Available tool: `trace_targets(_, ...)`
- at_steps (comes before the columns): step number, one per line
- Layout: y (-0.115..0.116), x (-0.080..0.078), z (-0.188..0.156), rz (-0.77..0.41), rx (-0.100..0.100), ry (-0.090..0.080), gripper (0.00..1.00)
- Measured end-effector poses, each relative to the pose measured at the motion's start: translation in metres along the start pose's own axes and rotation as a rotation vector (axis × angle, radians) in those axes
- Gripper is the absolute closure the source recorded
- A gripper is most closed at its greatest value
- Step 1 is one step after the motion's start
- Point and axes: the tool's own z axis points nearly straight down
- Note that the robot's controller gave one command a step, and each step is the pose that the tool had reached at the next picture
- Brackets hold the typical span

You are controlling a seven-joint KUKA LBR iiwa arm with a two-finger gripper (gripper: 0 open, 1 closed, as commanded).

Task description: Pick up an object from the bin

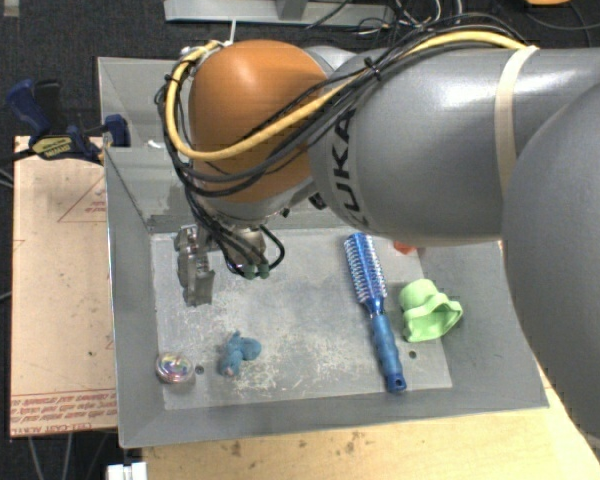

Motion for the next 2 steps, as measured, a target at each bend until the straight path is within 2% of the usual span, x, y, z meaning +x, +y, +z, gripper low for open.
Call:
trace_targets(1, -0.032, -0.047, 0.072, -0.138, 0.002, -0.003, 1.00)
trace_targets(2, -0.022, 0.010, 0.113, -0.460, 0.001, -0.002, 1.00)
